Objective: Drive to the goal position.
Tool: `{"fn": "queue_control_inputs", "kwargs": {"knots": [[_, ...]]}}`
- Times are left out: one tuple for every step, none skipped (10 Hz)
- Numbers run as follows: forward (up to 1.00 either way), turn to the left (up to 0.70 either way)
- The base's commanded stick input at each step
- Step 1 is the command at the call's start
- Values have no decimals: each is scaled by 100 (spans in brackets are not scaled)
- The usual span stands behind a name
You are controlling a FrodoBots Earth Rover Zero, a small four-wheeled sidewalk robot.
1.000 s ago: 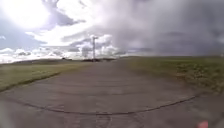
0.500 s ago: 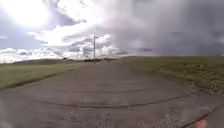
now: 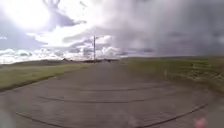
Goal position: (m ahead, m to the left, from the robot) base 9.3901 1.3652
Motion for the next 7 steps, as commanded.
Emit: {"fn": "queue_control_inputs", "kwargs": {"knots": [[100,0],[100,0],[100,0],[100,0],[100,0],[100,0],[100,0]]}}
